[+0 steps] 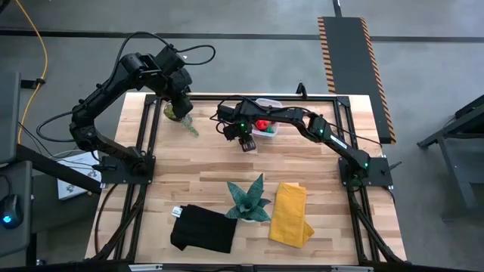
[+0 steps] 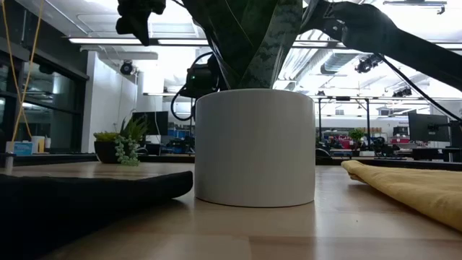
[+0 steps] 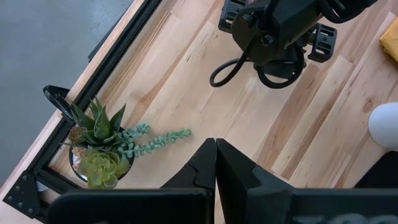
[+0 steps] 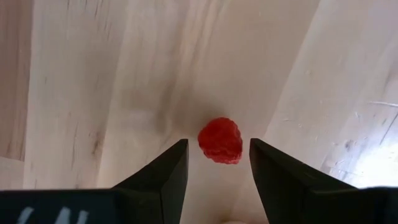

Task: Pick and placing Produce into tupperware
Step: Put the raspberry into the transparent container

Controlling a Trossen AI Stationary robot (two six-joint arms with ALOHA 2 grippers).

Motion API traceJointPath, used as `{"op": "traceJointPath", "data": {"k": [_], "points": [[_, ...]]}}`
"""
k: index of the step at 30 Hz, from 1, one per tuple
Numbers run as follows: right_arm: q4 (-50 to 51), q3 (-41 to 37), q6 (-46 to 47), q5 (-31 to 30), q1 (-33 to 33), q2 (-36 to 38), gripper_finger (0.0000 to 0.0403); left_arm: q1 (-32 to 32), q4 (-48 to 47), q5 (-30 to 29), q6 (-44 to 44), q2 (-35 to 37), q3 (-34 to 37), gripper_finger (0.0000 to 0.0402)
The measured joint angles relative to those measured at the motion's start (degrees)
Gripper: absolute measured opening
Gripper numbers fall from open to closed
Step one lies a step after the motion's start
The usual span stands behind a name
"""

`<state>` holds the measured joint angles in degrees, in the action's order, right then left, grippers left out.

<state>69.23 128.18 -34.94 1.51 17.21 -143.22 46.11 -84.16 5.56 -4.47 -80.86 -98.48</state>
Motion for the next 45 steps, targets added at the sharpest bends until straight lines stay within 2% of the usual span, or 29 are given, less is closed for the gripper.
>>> {"op": "traceJointPath", "data": {"k": [9, 16, 33, 45], "points": [[-0.02, 0.00, 0.00, 0.06, 0.00, 0.00, 0.0157, 0.00, 0.02, 0.00, -0.28, 0.00, 0.00, 0.0000], [-0.07, 0.00, 0.02, 0.47, 0.00, 0.00, 0.0130, 0.00, 0.02, 0.00, -0.37, 0.00, 0.00, 0.0000], [-0.09, 0.00, 0.60, 0.63, 0.00, 0.00, 0.0097, 0.00, 0.01, 0.00, -1.26, 0.00, 0.00, 0.0000], [-0.26, 0.02, 2.11, 2.08, -0.56, 0.00, 0.0094, 0.00, 0.00, 0.00, -2.46, 0.00, 0.00, 0.0000]]}}
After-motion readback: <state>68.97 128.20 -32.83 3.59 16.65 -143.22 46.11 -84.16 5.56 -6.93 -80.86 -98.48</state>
